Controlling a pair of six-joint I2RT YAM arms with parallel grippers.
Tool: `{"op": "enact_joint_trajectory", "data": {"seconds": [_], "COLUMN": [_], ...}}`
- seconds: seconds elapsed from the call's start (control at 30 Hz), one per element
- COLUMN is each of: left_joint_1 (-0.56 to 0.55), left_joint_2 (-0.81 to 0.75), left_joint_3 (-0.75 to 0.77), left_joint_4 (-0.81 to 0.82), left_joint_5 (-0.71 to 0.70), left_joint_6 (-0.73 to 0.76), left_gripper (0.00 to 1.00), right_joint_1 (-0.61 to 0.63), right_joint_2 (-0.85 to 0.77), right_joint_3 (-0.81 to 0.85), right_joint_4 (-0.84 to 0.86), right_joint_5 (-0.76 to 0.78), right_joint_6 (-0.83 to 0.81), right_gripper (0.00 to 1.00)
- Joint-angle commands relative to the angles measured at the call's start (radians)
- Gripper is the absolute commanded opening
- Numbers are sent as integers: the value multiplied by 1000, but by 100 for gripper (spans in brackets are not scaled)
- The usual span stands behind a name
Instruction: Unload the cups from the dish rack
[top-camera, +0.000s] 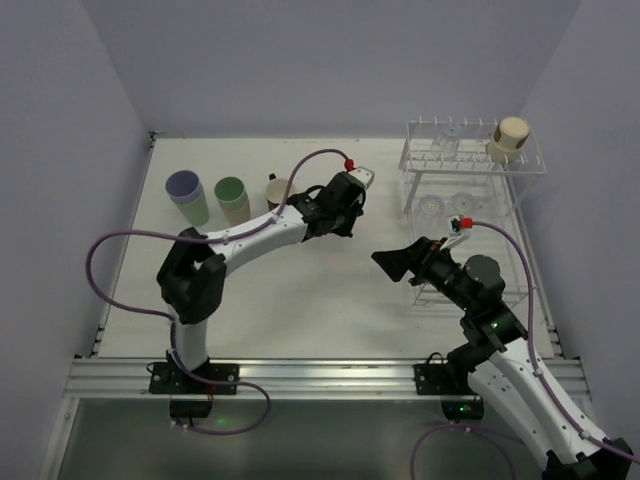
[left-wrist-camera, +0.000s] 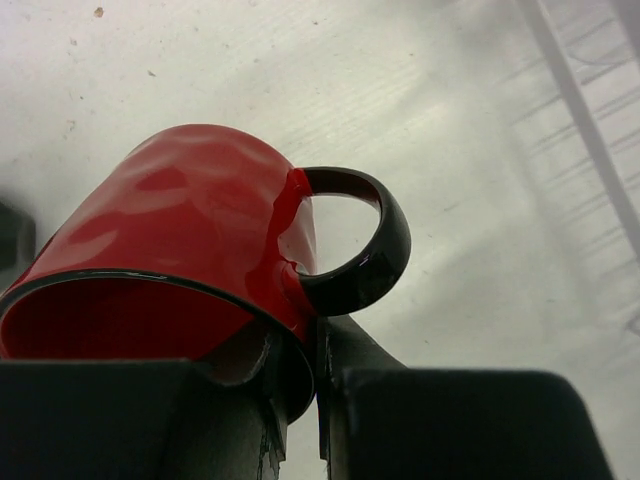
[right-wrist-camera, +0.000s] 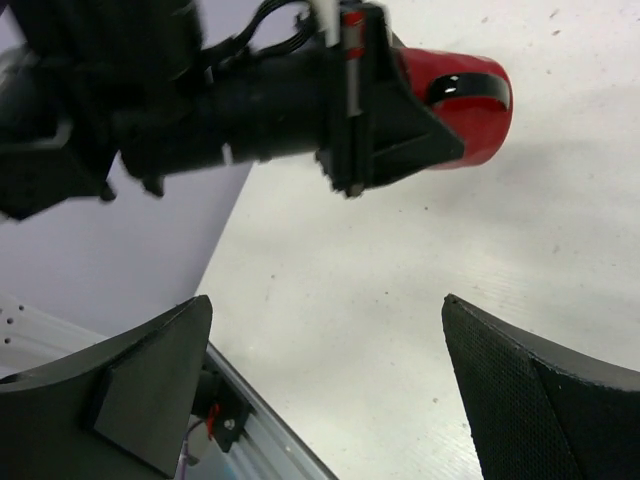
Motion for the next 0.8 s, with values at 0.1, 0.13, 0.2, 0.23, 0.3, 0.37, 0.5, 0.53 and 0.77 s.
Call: {"op": "enact_joint_trajectory", "data": {"seconds": [0.1, 0.13, 0.2, 0.23, 0.3, 0.37, 0.5, 0.53, 0.77], "left_joint_1": [105, 122, 131, 136, 142, 147, 158, 164, 171], "left_joint_2": [208, 226, 269, 295, 323, 367, 414, 420, 406], "left_joint_3": [286, 303, 358, 389, 424, 468, 508, 509, 513], "left_joint_4": [-183, -189, -215, -221, -250, -270, -307, -310, -303], "left_joint_5": [21, 38, 43, 44, 56, 67, 61, 62, 46], "left_joint_6": [107, 110, 121, 126, 147, 166, 190, 190, 196], "left_gripper": [0, 0, 0, 0, 0, 1, 20, 23, 46], "right_joint_1": [2, 2, 2, 2, 2, 2, 2, 2, -8], "right_joint_2": [-78, -95, -105, -110, -107, -90, -47, -38, 69], "right_joint_3": [33, 31, 34, 37, 47, 59, 105, 114, 194], "right_joint_4": [-159, -173, -203, -209, -222, -234, -278, -289, -357], "right_joint_5": [85, 106, 126, 140, 152, 174, 247, 278, 606], "right_joint_6": [-107, -113, -133, -145, -154, -173, -205, -213, -300], "right_gripper": [99, 99, 99, 99, 99, 99, 99, 99, 84]}}
